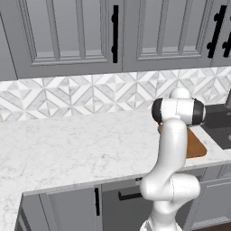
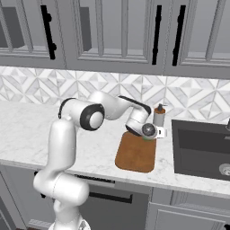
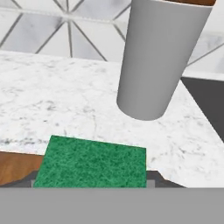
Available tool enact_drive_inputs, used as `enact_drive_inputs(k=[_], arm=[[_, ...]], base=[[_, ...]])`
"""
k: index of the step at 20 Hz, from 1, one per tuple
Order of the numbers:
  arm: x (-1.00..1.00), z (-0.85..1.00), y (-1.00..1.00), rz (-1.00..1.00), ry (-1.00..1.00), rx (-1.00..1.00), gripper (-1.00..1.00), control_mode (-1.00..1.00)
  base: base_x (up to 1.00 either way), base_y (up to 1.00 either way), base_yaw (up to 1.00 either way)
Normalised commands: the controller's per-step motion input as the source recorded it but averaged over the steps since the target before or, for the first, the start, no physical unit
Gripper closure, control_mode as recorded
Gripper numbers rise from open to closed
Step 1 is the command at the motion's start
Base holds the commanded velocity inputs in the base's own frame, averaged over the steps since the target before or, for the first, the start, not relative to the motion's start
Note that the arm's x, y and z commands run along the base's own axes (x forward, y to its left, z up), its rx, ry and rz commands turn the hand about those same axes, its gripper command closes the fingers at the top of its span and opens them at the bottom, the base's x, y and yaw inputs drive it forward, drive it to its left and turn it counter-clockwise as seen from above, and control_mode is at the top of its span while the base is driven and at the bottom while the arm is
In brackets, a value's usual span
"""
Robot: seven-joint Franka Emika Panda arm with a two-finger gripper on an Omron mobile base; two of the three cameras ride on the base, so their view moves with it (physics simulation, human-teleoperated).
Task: Pick up the sponge from the counter and clean the cutting board by briefly scrubbing or pressing down on the cutting board. Once finished, release the sponge.
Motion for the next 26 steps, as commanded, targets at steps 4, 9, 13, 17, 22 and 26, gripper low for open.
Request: enact_drive_inputs(k=[4, 9, 13, 17, 22, 26], arm=[[-0.31, -0.07, -0.30, 0.00, 0.03, -0.04, 1.00, -1.00], [-0.75, -0.15, 0.00, 0.00, 0.02, -0.06, 1.00, -1.00], [-0.98, -0.13, 0.00, 0.00, 0.05, -0.05, 1.00, -1.00], [-0.88, -0.02, 0.00, 0.00, 0.10, -0.06, 1.00, -1.00], [-0.76, 0.00, 0.00, 0.00, 0.15, -0.06, 1.00, -1.00], [-0.65, 0.00, 0.02, 0.00, 0.14, -0.05, 1.00, -1.00]], base=[[0.00, 0.00, 0.00], [0.00, 0.00, 0.00], [0.00, 0.00, 0.00], [0.00, 0.00, 0.00], [0.00, 0.00, 0.00], [0.00, 0.00, 0.00]])
